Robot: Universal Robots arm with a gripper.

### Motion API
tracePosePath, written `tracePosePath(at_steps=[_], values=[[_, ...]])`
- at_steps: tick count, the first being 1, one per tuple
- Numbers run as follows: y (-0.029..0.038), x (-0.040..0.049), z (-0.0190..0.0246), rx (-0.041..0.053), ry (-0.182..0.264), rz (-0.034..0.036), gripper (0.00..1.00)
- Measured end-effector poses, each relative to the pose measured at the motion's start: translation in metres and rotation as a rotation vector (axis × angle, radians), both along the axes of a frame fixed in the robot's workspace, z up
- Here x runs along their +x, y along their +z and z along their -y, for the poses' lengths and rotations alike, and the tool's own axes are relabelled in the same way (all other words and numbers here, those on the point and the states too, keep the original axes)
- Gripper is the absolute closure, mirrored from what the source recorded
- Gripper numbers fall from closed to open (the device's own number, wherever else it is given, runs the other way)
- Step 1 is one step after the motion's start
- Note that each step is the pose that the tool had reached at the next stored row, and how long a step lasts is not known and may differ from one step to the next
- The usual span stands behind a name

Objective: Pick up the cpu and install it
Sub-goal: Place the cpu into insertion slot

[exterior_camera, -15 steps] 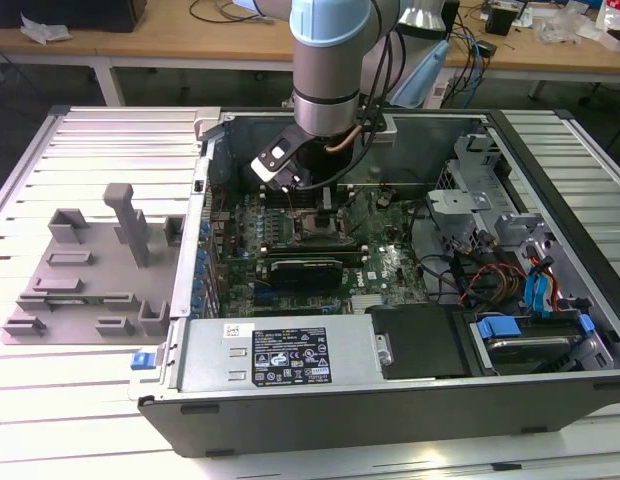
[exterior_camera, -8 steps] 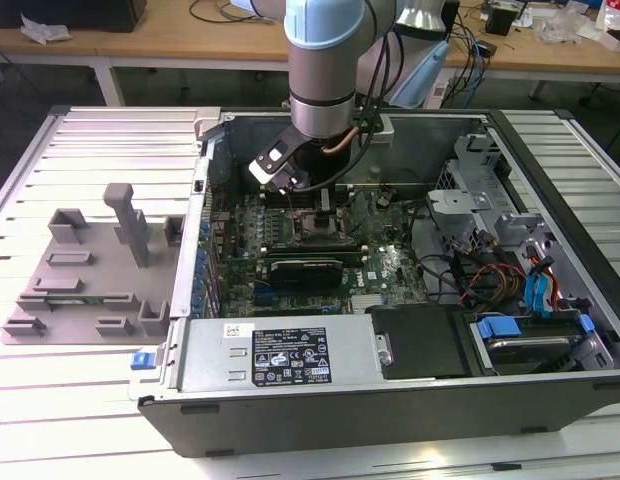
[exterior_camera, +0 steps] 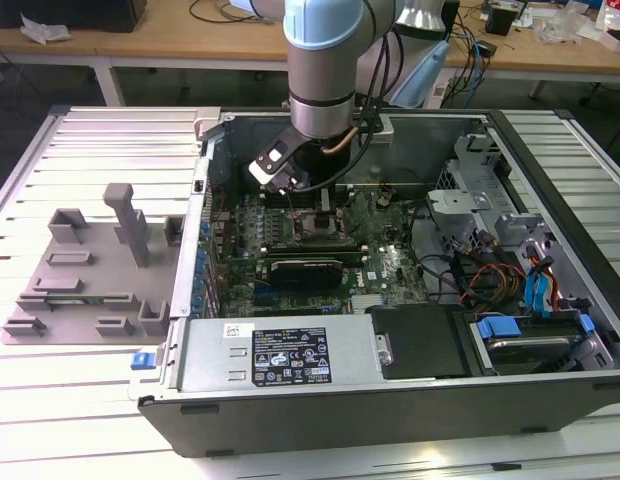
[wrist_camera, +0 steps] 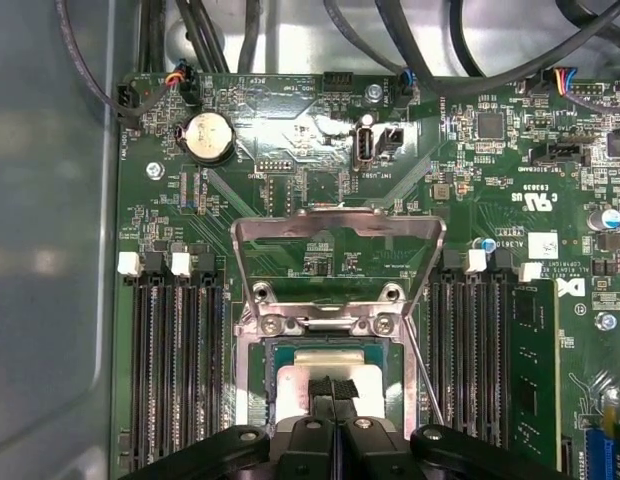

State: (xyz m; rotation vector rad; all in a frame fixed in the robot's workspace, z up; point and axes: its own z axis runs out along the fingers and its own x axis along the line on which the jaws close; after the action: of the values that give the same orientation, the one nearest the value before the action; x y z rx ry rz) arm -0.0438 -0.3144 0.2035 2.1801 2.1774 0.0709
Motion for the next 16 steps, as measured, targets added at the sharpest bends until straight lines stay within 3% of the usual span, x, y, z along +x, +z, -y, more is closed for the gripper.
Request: tracePosePath(at_steps=[7,9,12,15,16], values=[[0.0014,0.0002,-0.0011,0.0025,-0.001,0.0011,0.89],[0.0091,0.0,-0.0009,0.0011,-0.001,0.0003,0.89],[0.0275,0.0,-0.0008,0.0008,-0.001,0.0,0.89],[0.0282,0.0,-0.0008,0.0009,-0.001,0.0001,0.89],[0.0282,0.0004,-0.0008,0.0008,0.0,-0.0073,0.89]])
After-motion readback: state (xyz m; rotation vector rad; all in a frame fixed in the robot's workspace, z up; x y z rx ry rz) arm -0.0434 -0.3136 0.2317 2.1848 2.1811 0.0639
